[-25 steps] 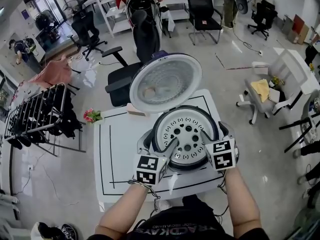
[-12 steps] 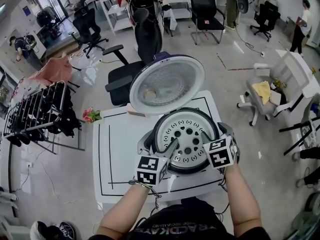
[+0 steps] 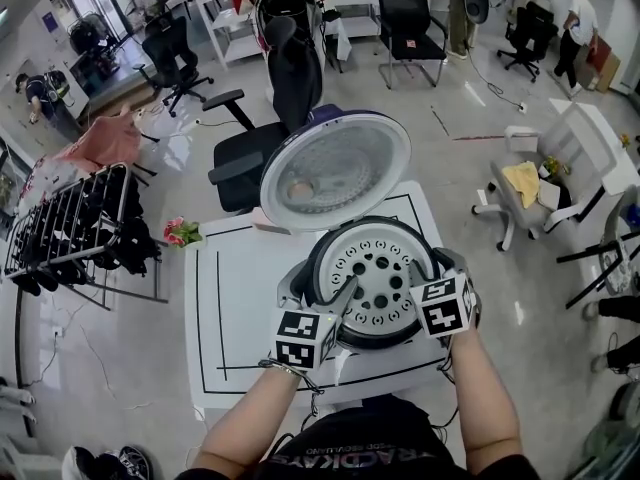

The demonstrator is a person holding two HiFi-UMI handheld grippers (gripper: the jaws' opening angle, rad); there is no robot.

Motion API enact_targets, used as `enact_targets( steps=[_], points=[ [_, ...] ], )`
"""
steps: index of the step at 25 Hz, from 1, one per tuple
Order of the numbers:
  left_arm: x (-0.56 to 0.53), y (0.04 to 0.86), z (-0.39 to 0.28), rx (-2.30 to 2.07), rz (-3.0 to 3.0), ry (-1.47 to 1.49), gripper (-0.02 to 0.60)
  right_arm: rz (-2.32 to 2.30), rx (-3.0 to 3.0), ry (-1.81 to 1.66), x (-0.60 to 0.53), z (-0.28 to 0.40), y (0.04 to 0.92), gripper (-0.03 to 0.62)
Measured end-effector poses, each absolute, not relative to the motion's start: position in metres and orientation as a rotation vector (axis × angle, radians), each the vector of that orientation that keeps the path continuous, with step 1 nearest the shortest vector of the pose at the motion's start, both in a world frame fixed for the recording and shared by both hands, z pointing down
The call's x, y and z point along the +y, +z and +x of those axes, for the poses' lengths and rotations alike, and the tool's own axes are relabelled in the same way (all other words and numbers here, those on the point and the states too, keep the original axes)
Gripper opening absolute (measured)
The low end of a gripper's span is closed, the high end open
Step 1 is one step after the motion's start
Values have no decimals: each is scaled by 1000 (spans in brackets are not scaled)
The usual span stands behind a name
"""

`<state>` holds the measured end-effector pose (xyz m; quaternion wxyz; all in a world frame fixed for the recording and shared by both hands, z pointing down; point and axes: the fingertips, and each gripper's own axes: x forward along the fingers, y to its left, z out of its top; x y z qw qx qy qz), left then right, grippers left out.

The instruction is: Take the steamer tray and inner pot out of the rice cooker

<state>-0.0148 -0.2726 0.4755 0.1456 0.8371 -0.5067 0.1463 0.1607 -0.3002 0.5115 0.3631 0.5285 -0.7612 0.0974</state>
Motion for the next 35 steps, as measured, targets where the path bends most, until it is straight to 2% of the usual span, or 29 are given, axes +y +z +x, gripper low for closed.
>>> enact_targets(
  steps=[8, 17, 29, 31, 35],
  points=[
    [-269, 475, -16, -1460, 2404, 419, 355, 1424, -1939, 123, -299, 164, 494, 141],
    [-266, 469, -19, -1462, 2407, 416, 354, 1504, -1975, 139, -292, 165, 484, 132],
    [-270, 472, -10, -1447, 2427, 439, 351, 1605, -2090, 270, -282, 170, 479, 83],
    [-271, 473, -11, -1467, 2422, 457, 337, 1608, -2095, 276, -281, 171, 479, 83],
    [-273, 471, -19, -1565, 2408, 528, 235, 1618, -2111, 298, -281, 170, 479, 81]
  ],
)
